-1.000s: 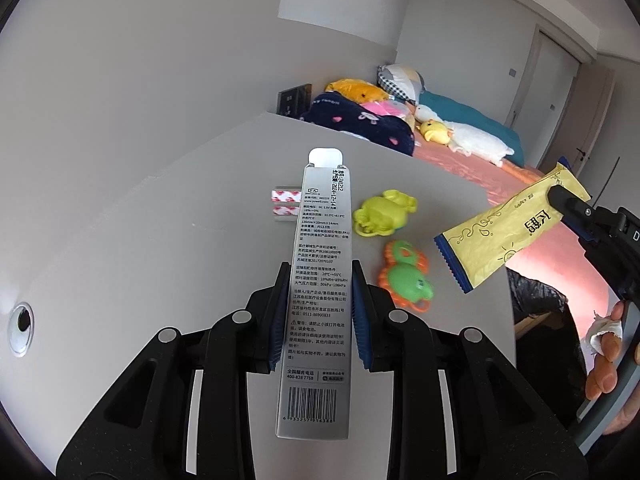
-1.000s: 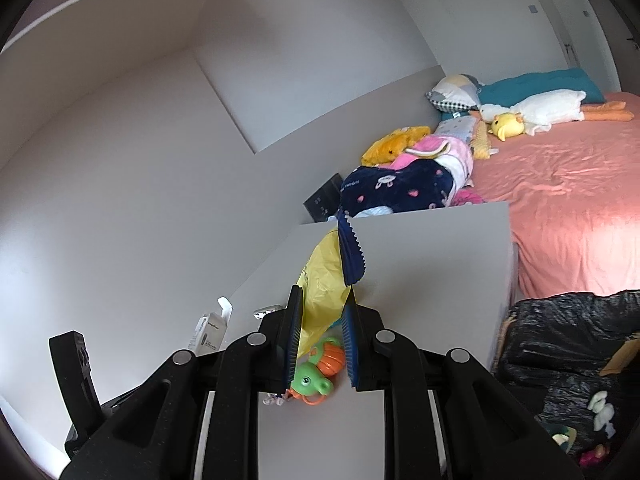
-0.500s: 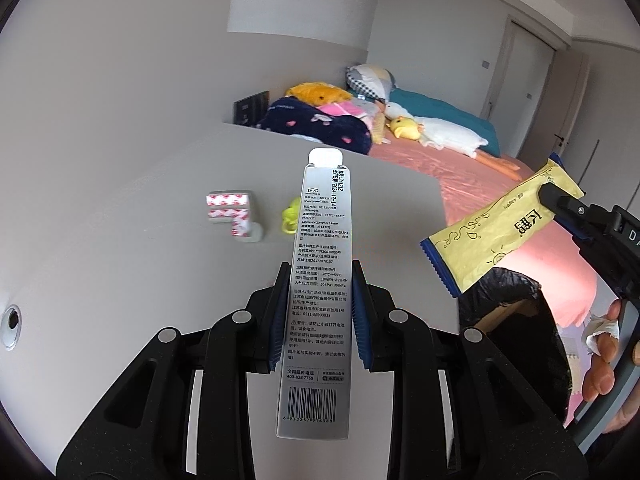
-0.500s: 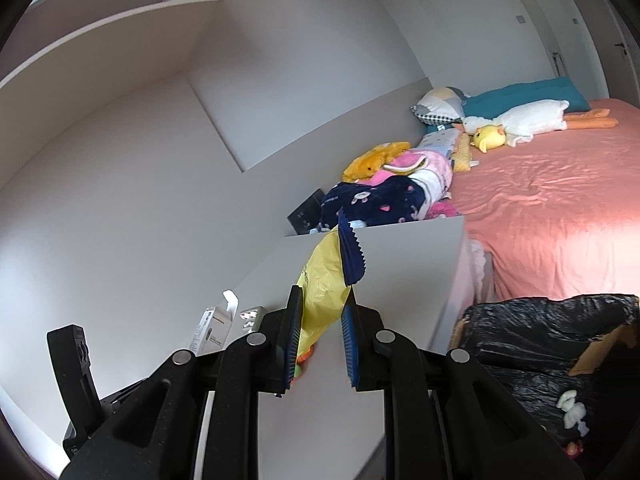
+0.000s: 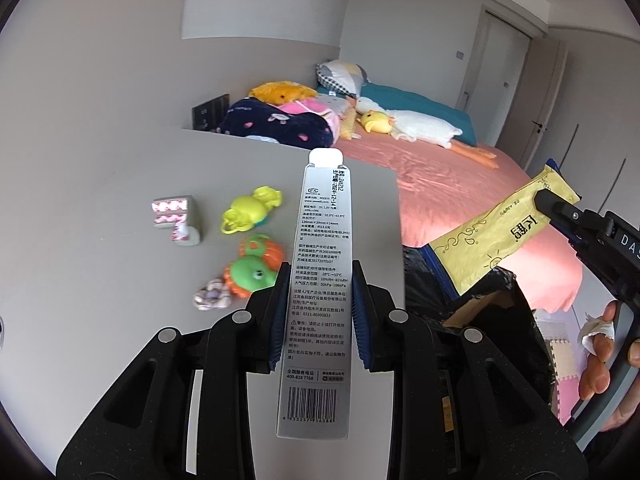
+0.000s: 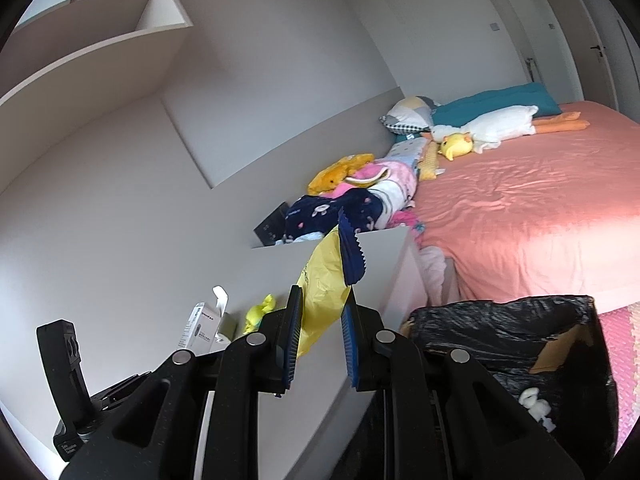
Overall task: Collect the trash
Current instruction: 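Lift the white box and yellow bag and carry them over the black trash bag, then open both tools to drop the white box and yellow bag into the bag, then move both open tools back to the remaining items on the table, then grasp the checkered plush flower with the left tool while the right tool grasps the green seahorse toy, then lift the checkered plush and seahorse toy and carry them over the black trash bag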
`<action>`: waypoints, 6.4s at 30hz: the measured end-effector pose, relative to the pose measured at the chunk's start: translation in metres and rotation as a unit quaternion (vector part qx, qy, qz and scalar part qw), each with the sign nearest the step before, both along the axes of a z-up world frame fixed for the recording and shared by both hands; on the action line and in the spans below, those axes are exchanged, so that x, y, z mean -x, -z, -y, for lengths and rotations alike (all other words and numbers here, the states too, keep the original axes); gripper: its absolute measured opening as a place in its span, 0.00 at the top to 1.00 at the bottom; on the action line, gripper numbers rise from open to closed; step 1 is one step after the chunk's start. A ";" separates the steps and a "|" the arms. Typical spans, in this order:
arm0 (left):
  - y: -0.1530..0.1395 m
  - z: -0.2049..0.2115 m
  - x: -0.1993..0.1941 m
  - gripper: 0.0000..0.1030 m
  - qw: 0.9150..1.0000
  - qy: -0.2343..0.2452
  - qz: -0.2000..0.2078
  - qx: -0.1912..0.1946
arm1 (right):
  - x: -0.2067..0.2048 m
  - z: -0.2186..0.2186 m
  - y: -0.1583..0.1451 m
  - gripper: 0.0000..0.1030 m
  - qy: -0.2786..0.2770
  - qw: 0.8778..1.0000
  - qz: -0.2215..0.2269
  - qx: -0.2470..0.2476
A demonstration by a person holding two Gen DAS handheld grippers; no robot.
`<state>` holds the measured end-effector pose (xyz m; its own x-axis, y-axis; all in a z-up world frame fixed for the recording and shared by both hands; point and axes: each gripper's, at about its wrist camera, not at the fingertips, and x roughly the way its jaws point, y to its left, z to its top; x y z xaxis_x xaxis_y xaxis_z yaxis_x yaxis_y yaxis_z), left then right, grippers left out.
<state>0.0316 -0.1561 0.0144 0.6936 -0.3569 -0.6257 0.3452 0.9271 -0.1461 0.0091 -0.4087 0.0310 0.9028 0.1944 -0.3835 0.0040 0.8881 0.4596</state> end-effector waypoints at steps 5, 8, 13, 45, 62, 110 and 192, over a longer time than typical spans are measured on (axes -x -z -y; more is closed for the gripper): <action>-0.001 0.018 0.004 0.73 1.000 0.018 -0.001 -0.003 | 0.007 0.013 -0.002 0.80 0.016 1.000 0.001 -0.001; -0.001 0.028 0.005 0.73 1.000 0.030 -0.002 -0.004 | 0.012 0.021 -0.002 0.80 0.026 1.000 0.002 -0.001; -0.001 0.048 0.004 0.73 0.999 0.051 -0.003 -0.006 | 0.022 0.035 -0.003 0.80 0.046 0.999 0.005 0.007; 0.016 0.167 0.038 0.06 0.977 0.197 0.027 -0.073 | 0.058 0.120 0.006 0.15 0.183 0.981 -0.035 0.055; 0.023 0.156 0.030 0.06 0.982 0.173 0.010 -0.075 | 0.053 0.122 0.015 0.14 0.184 0.981 -0.042 0.045; 0.059 -0.036 -0.039 0.22 0.996 -0.038 -0.038 -0.070 | -0.068 -0.043 0.051 0.14 0.014 0.993 -0.094 0.065; 0.030 -0.133 -0.070 0.80 0.988 -0.140 -0.062 -0.007 | -0.132 -0.194 0.073 0.31 -0.118 0.966 -0.154 0.169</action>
